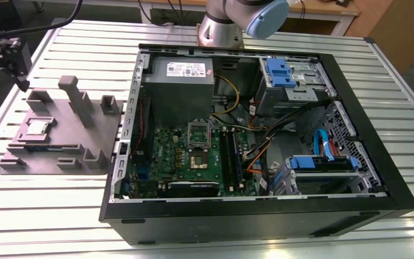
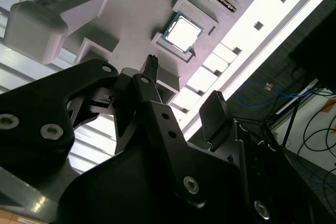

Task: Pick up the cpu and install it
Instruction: 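Pick up the cpu and move it towards the insertion slot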

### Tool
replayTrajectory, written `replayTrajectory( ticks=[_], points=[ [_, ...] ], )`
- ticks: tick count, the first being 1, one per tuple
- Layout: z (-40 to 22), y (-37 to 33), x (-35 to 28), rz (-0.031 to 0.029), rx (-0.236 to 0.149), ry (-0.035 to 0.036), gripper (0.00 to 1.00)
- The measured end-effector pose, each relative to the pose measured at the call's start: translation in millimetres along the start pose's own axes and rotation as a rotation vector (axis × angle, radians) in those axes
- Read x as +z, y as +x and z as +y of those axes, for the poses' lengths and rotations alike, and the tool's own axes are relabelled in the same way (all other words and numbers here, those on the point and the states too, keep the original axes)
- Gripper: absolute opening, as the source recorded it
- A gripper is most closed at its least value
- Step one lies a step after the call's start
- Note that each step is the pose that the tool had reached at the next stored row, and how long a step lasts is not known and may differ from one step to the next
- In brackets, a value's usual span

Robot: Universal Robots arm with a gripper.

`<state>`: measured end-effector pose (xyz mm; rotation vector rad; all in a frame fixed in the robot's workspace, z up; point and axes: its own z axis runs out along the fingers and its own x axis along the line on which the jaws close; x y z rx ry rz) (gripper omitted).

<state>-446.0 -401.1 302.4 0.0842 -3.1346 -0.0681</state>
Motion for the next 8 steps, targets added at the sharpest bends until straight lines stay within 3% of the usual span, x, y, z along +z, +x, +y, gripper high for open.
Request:
replayTrajectory(
  ticks=[8],
  points=[
    [0.0, -0.2, 0.6, -0.0003, 0.000, -0.0001, 0.59]
  ],
)
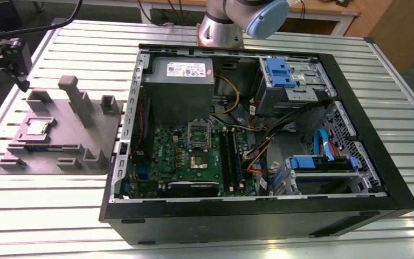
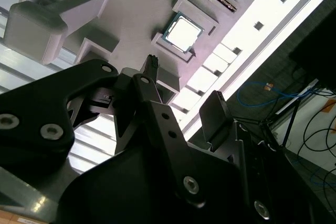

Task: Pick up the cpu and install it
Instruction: 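Pick up the cpu and move it towards the insertion slot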

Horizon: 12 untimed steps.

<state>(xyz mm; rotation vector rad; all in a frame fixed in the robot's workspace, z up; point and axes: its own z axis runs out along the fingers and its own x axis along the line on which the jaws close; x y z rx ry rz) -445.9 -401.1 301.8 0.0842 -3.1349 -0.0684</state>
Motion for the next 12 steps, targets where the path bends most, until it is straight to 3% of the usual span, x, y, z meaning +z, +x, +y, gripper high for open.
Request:
replayTrajectory(
  ticks=[4, 12],
  points=[
    [-0.2, -2.1, 0.9, 0.0001, 0.000, 0.0000, 0.59],
    [-0.7, -2.4, 9.6, 0.0010, -0.008, 0.0002, 0.59]
  ],
)
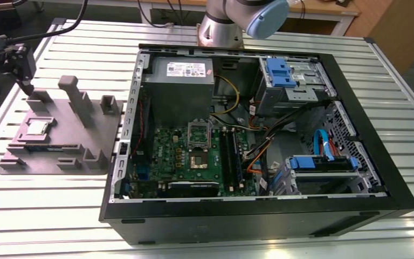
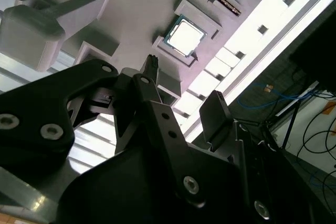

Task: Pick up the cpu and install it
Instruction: 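Pick up the cpu and move it towards the insertion slot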

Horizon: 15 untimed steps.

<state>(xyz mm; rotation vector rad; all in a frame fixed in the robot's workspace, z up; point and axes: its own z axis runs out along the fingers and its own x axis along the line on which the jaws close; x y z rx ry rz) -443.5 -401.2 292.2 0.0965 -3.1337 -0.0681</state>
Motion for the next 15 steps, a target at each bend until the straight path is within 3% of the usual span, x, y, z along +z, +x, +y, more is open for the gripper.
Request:
replayTrajectory(
  ticks=[10, 15],
  points=[
    [-0.3, 0.0, 6.7, 0.0000, 0.000, 0.0000, 0.59],
    [-0.3, -0.1, 7.1, 0.0001, 0.000, 0.0000, 0.59]
  ],
)
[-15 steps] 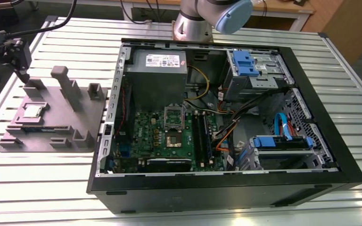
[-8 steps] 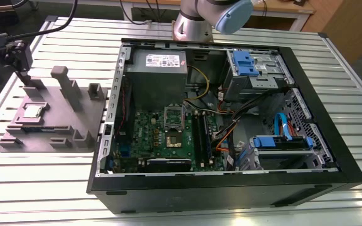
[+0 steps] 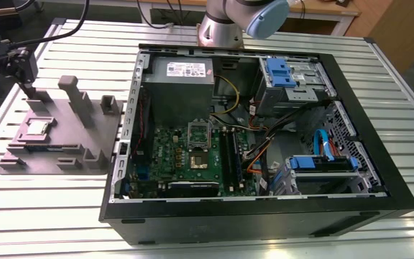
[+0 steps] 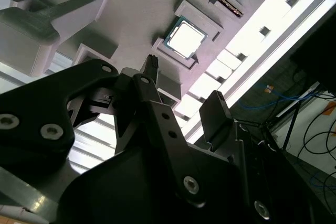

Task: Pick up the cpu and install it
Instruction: 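Pick up the cpu and move it towards the insertion slot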

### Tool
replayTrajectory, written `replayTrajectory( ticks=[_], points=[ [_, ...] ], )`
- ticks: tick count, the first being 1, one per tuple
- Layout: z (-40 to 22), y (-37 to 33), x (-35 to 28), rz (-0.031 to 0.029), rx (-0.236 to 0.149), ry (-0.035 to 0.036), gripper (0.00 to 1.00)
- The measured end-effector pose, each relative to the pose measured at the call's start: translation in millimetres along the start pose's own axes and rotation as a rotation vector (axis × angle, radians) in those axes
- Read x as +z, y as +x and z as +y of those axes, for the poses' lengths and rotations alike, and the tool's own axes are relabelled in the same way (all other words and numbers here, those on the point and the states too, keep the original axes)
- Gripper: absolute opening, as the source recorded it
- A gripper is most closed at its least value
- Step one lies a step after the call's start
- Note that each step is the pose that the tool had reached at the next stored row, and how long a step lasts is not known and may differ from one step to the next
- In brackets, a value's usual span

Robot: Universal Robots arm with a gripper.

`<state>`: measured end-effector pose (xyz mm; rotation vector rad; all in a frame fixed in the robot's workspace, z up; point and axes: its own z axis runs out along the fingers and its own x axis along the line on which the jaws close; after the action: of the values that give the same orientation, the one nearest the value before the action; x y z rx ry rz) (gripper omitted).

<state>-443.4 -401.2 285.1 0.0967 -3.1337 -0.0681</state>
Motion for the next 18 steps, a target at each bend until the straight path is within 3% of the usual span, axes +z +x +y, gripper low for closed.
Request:
replayTrajectory(
  ticks=[8, 18],
  points=[
    [-0.5, 0.1, 1.7, -0.0001, 0.000, 0.0000, 0.59],
    [-1.0, 0.0, 9.8, -0.0001, 0.000, 0.0000, 0.59]
  ],
)
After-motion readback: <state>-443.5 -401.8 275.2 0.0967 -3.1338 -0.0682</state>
